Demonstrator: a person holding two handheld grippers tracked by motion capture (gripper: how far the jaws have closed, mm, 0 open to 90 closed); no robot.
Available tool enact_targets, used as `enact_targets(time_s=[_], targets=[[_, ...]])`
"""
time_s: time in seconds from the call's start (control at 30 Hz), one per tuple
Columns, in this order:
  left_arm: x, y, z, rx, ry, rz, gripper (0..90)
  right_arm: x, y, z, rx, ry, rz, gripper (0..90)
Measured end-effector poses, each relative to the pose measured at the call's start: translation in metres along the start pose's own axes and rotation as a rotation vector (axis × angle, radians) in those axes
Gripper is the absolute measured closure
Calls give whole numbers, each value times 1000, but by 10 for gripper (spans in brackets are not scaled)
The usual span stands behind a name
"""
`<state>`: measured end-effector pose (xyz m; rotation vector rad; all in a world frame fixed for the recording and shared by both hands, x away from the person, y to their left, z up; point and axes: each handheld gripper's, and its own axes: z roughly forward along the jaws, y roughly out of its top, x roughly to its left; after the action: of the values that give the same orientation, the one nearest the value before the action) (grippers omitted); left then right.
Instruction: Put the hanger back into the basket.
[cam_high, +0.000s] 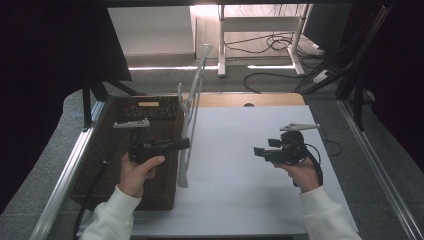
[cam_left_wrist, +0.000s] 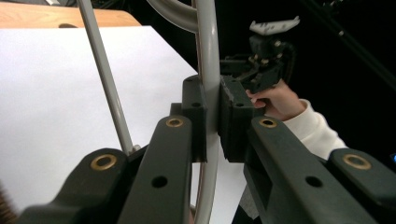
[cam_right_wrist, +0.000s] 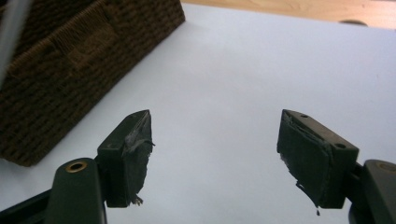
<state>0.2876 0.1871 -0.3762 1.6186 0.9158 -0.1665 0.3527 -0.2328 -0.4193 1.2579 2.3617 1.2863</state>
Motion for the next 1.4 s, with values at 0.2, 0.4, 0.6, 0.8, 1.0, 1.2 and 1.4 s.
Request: enact_targets(time_s=[0.2, 0.4, 0.6, 0.8, 1.0, 1.2, 1.4], targets=[[2, 4, -32, -4, 18, 24, 828, -7, -1, -1, -5, -13, 7, 269], [1, 9, -61, -16, 28, 56, 828, -7, -2, 2, 10, -16, 8, 260], [11, 7, -79, -1, 22, 76, 828, -8, -3, 3, 15, -20, 11, 259], [29, 2, -92, 20, 41, 52, 828, -8, -3, 3, 16, -21, 11, 259], [49, -2, -108, 59, 71, 44, 828, -7, -3, 5, 24, -23, 8, 258], [65, -7, -122, 88, 75, 52, 827, -8, -4, 6, 28, -29, 7, 258], [74, -12, -130, 120, 69, 82, 827, -9, -5, 7, 33, -32, 11, 257]])
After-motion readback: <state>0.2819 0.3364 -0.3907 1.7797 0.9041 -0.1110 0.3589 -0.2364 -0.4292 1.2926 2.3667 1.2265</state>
